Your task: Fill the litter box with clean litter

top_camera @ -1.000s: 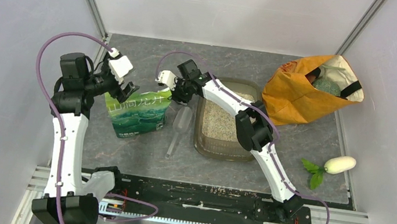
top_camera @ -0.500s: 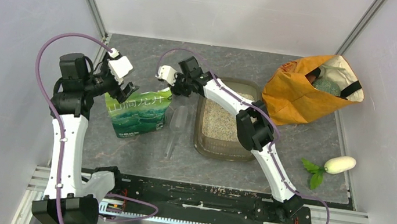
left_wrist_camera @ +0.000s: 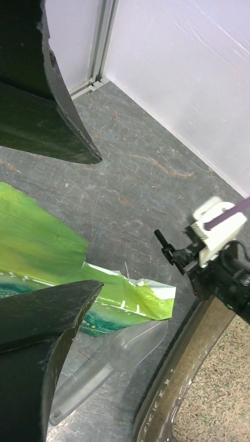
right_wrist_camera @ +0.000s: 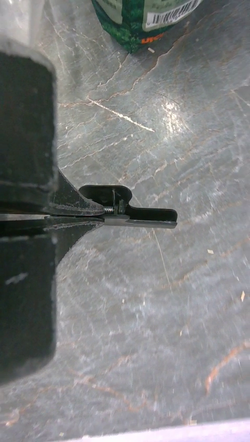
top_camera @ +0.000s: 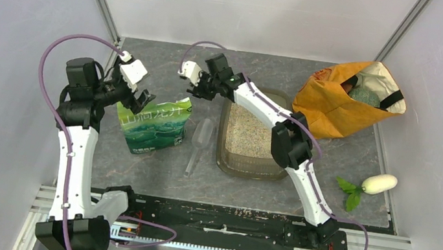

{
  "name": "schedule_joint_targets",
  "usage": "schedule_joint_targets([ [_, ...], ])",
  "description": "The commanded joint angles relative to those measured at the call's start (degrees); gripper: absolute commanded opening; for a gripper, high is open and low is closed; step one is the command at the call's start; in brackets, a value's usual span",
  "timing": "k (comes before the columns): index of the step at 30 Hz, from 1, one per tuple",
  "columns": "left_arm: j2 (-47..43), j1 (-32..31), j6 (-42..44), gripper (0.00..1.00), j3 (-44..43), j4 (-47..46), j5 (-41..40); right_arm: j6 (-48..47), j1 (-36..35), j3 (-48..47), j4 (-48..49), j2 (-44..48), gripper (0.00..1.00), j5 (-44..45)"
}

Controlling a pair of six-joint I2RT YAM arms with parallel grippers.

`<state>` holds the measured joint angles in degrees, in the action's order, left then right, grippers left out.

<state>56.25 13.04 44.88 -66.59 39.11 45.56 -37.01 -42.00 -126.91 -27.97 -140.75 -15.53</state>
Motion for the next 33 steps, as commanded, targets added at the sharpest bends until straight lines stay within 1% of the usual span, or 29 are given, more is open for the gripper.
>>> schedule_joint_targets([
  [1,0.15,-0.12,-6.13,0.88,-2.69,-3.80,0.44,3.71,2.17,-2.68,1.18,7.62,0.00,-3.78],
  [3,0.38,-0.16,-6.90,0.89,-3.63,-4.23,0.93,4.95,3.11,-2.72,0.84,9.05,0.00,-4.54],
  [7,0.85,-0.12,-5.87,0.89,-6.04,-3.99,2.10,6.62,5.07,-2.73,-0.25,12.98,0.00,-5.16],
  [8,0.99,-0.18,-4.59,0.89,-6.75,-3.34,2.85,7.19,5.75,-2.65,-0.70,14.20,0.00,-5.47],
  [11,1.71,-0.72,3.55,0.89,-9.53,1.54,6.46,8.40,7.72,-2.49,-3.14,18.86,0.00,-8.02],
  [15,4.47,-3.61,9.13,0.87,-14.40,6.72,10.03,9.21,9.80,-2.24,-9.07,25.07,0.00,-14.54],
  [16,5.09,-5.19,11.40,0.87,-15.58,8.12,10.46,9.55,9.99,-2.04,-11.28,26.75,0.00,-16.84],
  [20,6.52,-13.15,18.25,0.87,-17.01,9.22,6.62,10.60,10.10,-1.23,-21.59,31.88,0.00,-25.47],
  [23,8.57,-19.36,21.41,0.86,-18.84,11.66,4.02,10.67,10.01,0.39,-28.47,35.15,0.00,-29.64],
  [26,9.56,-24.29,21.84,0.85,-18.60,11.43,1.91,10.62,9.68,2.34,-32.27,38.19,0.00,-31.83],
  [33,9.25,-33.90,18.43,0.86,-14.01,5.12,-3.68,6.16,7.29,3.21,-40.06,40.62,0.00,-33.69],
])
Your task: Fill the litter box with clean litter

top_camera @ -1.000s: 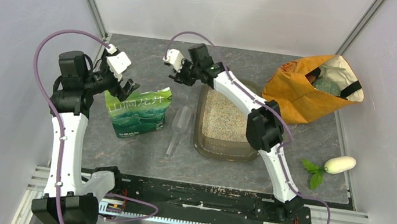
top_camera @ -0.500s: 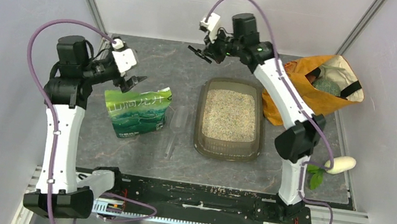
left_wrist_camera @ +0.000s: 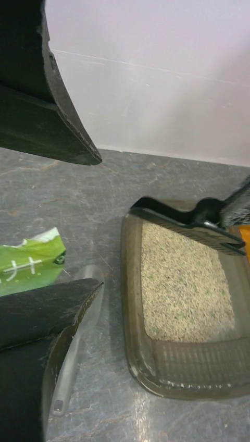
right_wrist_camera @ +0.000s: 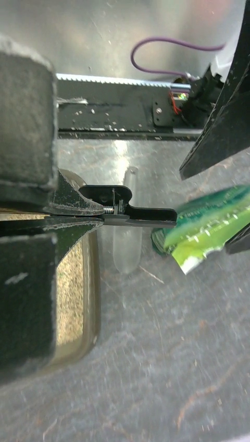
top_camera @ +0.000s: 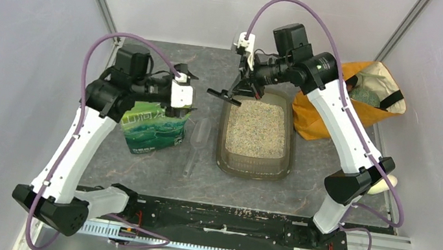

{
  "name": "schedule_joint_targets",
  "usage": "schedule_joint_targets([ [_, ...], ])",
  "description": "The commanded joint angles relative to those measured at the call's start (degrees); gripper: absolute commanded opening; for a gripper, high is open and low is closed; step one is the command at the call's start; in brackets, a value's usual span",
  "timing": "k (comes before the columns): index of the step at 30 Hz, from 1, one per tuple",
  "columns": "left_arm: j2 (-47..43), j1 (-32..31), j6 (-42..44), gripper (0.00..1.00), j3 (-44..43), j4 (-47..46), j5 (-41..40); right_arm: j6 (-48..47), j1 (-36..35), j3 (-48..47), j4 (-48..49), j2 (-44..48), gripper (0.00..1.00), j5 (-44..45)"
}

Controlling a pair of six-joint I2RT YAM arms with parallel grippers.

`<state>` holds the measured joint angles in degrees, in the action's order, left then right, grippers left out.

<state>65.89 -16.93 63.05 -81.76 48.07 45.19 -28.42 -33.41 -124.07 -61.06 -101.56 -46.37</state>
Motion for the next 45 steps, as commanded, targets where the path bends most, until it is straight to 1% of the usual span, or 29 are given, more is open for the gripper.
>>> schedule_joint_targets([
  [1,-0.05,-5.11,-0.12,0.85,1.16,-4.15,-3.86,-3.08,-1.75,0.05,-7.85,1.38,0.00,-2.85],
  [3,0.83,-7.99,-0.79,0.83,1.11,-4.39,-5.85,-3.73,-2.38,-0.70,-9.35,1.32,0.00,-2.59],
  [7,2.12,-10.95,-2.03,0.75,1.28,-4.58,-7.06,-4.19,-3.17,-1.70,-10.14,1.59,0.00,-2.94],
  [10,2.19,-11.70,-3.28,0.67,2.33,-5.51,-7.31,-4.01,-3.33,-1.96,-10.15,2.13,0.00,-3.28],
  [13,2.22,-12.10,-4.06,0.63,2.74,-5.76,-6.63,-4.04,-3.49,-2.14,-10.26,2.27,0.00,-3.09],
  [17,2.58,-14.01,-4.51,0.50,3.00,-5.78,-6.49,-4.60,-3.99,-2.79,-10.72,1.98,0.00,-2.28],
  [20,2.98,-15.21,-5.15,0.47,2.92,-5.75,-6.78,-4.83,-4.21,-3.36,-10.72,1.71,0.00,-1.82],
  [21,3.03,-15.52,-5.46,0.44,2.92,-5.80,-6.78,-4.72,-4.29,-3.52,-10.73,1.54,0.00,-1.73],
  [23,3.12,-15.84,-6.13,0.32,3.16,-5.76,-6.69,-4.71,-4.32,-3.96,-10.69,1.43,0.00,-1.75],
  [24,3.11,-15.94,-6.72,0.22,3.29,-5.79,-6.63,-4.67,-4.30,-4.27,-10.57,1.37,0.00,-1.79],
  [25,3.20,-15.94,-7.60,0.07,3.23,-5.80,-6.69,-4.57,-4.30,-4.54,-10.41,1.42,0.00,-1.81],
  [26,3.24,-15.94,-9.60,0.02,3.03,-6.21,-6.87,-4.09,-4.28,-4.81,-9.90,1.37,0.00,-1.68],
  [27,3.20,-15.74,-11.88,0.02,3.07,-7.19,-7.19,-2.52,-4.15,-5.06,-8.87,1.45,0.04,-1.23],
  [28,2.95,-15.15,-15.44,0.02,3.35,-9.02,-6.91,-1.32,-3.65,-5.35,-8.33,1.43,0.20,-1.43],
  [30,1.28,-11.92,-22.91,0.02,4.94,-14.23,-2.49,2.71,-0.53,-5.55,-5.97,1.70,0.48,-4.19],
  [31,0.24,-9.82,-28.48,0.02,6.15,-18.34,-0.03,5.84,1.23,-5.28,-3.56,2.14,0.56,-5.73],
  [32,-0.59,-8.28,-32.97,0.02,7.81,-21.97,1.66,8.07,3.42,-4.89,-1.46,2.55,0.60,-8.16],
  [34,-2.67,-6.48,-37.21,0.02,10.16,-26.07,4.01,10.52,6.09,-2.98,2.36,3.88,0.61,-11.42],
  [36,-3.95,-6.46,-37.27,0.02,11.39,-26.16,4.14,10.07,6.54,0.36,5.00,6.17,0.66,-12.12],
  [38,-4.00,-6.45,-35.19,0.02,10.68,-22.97,3.98,9.15,6.32,3.92,8.63,8.49,0.77,-12.53],
  [39,-3.92,-6.52,-32.91,0.02,10.00,-20.25,4.30,9.04,5.85,4.89,10.13,9.30,0.80,-12.00],
  [40,-4.15,-6.55,-31.05,0.02,9.63,-18.84,4.27,7.74,5.03,4.73,10.11,9.53,0.81,-11.19],
  [42,-4.74,-6.45,-31.25,0.02,9.69,-18.61,3.33,2.33,2.31,3.78,7.83,9.67,0.81,-7.47],
  [45,-5.02,-6.58,-30.06,0.02,9.27,-16.33,3.78,-5.50,-2.33,5.22,6.48,11.02,0.79,-1.74],
])
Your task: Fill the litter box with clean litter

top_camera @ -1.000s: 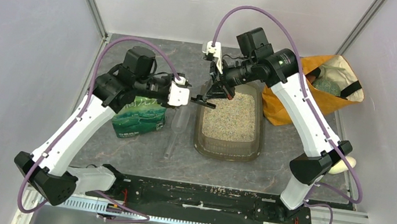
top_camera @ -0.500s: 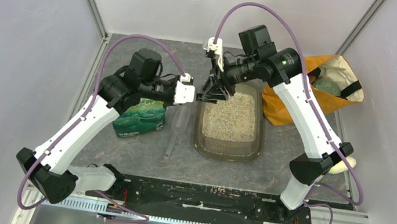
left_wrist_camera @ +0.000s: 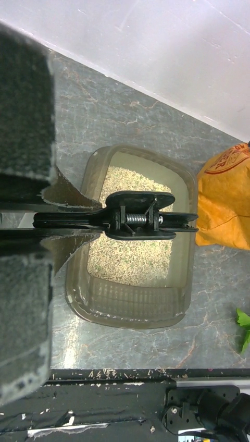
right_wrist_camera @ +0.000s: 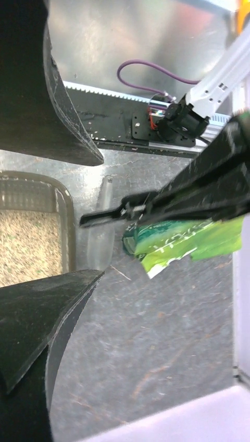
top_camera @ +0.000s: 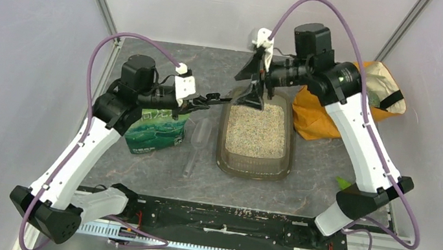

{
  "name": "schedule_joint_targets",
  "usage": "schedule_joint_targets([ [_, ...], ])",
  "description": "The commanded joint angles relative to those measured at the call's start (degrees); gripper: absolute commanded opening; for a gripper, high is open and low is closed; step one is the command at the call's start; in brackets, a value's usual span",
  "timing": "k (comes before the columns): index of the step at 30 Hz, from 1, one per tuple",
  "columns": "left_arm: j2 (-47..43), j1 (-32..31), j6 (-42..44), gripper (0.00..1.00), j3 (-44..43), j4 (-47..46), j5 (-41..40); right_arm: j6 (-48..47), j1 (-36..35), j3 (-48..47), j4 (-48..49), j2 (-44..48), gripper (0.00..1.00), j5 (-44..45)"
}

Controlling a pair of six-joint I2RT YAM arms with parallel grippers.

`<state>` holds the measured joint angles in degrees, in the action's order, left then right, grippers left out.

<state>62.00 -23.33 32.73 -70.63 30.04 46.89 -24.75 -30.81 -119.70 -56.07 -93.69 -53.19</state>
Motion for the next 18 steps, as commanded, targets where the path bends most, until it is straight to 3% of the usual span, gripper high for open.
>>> schedule_joint_targets([
  [1,-1.00,-0.16,0.84,0.02,-2.12,2.60,1.93,-10.98,-6.20,1.26,1.42,3.51,0.77,5.95],
  [18,-0.62,-0.91,3.99,0.02,-3.55,5.64,0.42,-14.66,-14.54,-0.37,-0.23,-0.89,0.68,18.50],
])
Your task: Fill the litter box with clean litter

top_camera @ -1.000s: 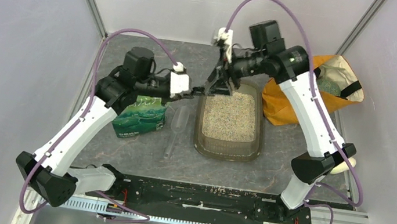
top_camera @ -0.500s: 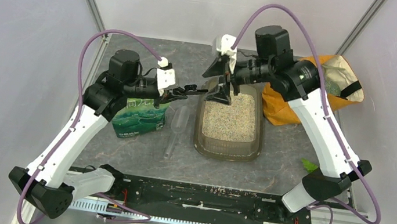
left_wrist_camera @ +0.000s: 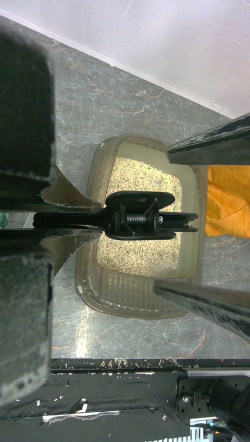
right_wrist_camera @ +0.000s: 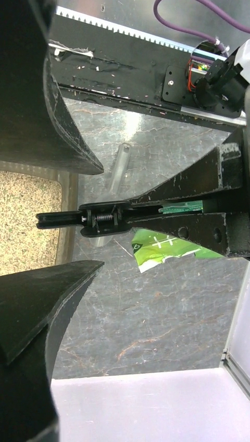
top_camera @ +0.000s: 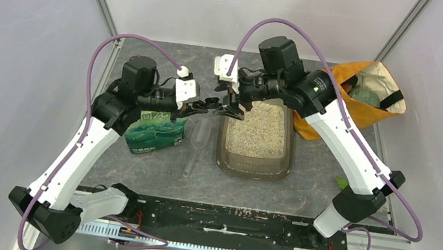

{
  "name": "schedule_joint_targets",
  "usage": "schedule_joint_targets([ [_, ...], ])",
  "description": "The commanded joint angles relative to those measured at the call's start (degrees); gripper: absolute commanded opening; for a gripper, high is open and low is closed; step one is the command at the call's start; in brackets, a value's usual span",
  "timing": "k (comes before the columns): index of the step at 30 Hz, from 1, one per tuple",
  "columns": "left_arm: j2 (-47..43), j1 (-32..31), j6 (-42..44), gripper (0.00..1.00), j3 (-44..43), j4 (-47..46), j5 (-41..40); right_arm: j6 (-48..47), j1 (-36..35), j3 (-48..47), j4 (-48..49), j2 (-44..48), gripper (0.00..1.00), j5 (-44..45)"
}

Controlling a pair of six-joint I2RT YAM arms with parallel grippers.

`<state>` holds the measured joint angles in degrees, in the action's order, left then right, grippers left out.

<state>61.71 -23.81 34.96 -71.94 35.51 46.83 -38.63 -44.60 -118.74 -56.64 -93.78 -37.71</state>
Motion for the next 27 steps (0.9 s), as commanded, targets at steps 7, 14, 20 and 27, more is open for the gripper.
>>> schedule_joint_targets([
  [7,-0.07,-0.53,1.79,0.02,-2.47,0.12,0.30,-0.65,-1.32,-1.01,0.49,-1.42,0.59,3.69],
  [14,0.45,-0.73,1.51,0.02,-2.68,0.17,0.37,-0.65,-1.81,-1.33,0.76,-2.10,0.54,4.29],
  [20,0.32,-0.81,1.46,0.02,-2.33,0.18,-0.16,-0.57,-1.85,-1.54,0.68,-2.16,0.32,3.80],
  [27,-1.51,0.42,-2.86,0.58,-1.95,-1.03,-3.13,-0.13,-1.59,-2.11,-0.27,-2.51,0.00,4.63],
])
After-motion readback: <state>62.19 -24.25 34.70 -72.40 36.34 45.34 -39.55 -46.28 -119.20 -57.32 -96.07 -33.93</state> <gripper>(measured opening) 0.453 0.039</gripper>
